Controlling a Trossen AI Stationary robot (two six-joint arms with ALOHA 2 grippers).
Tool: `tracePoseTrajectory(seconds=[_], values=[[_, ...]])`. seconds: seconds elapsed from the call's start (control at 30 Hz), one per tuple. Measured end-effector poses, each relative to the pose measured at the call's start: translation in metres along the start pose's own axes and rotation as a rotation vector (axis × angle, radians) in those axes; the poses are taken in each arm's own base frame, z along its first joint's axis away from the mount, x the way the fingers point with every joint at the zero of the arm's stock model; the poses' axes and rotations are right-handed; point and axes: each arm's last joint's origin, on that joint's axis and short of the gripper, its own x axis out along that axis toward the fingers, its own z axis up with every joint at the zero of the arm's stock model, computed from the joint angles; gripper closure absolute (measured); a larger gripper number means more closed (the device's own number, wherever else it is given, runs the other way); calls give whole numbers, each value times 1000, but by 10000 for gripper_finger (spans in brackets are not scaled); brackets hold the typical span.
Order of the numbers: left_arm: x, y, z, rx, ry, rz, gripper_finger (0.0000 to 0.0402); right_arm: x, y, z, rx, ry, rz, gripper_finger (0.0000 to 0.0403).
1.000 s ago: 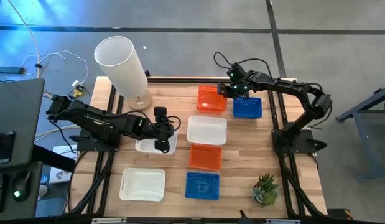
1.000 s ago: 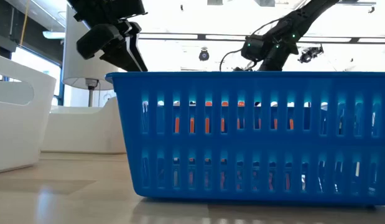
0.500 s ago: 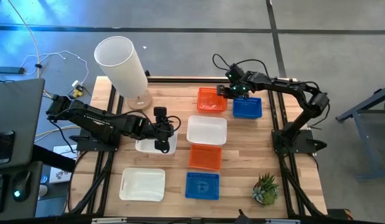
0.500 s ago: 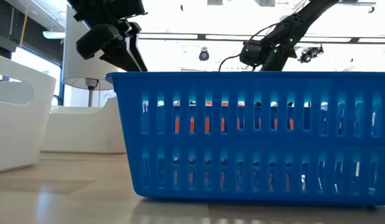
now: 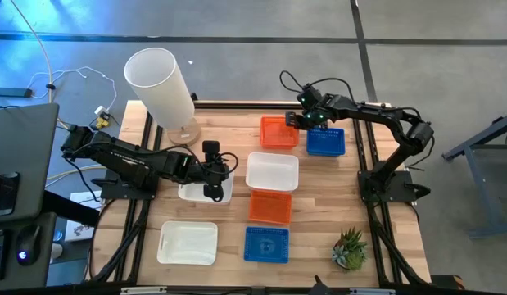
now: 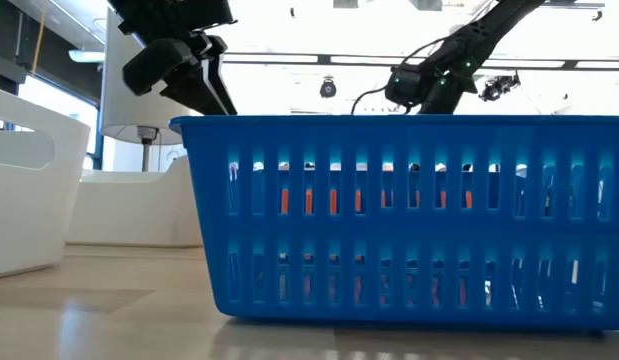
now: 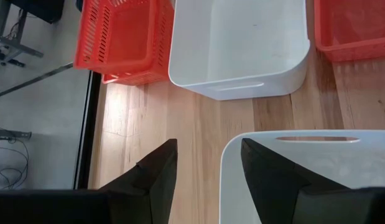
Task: Stack baskets by color
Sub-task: Stack the top left orange bin on the top right orange bin, then stack the top left white bin on the top right white bin
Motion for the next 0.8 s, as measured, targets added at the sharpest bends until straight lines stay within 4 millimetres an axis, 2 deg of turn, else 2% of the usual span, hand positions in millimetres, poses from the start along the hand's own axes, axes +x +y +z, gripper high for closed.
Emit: tracePoseTrajectory(seconds=[0.33, 0.57, 0.8], values=[[0, 0, 0, 3, 4, -1, 236, -4, 5, 5, -15, -22, 44, 329], [0, 0, 0, 3, 4, -1, 236, -17, 18, 14, -54, -47, 89, 329], [0, 0, 0, 3, 4, 0, 236, -31, 26, 19, -120, -47, 53, 329]])
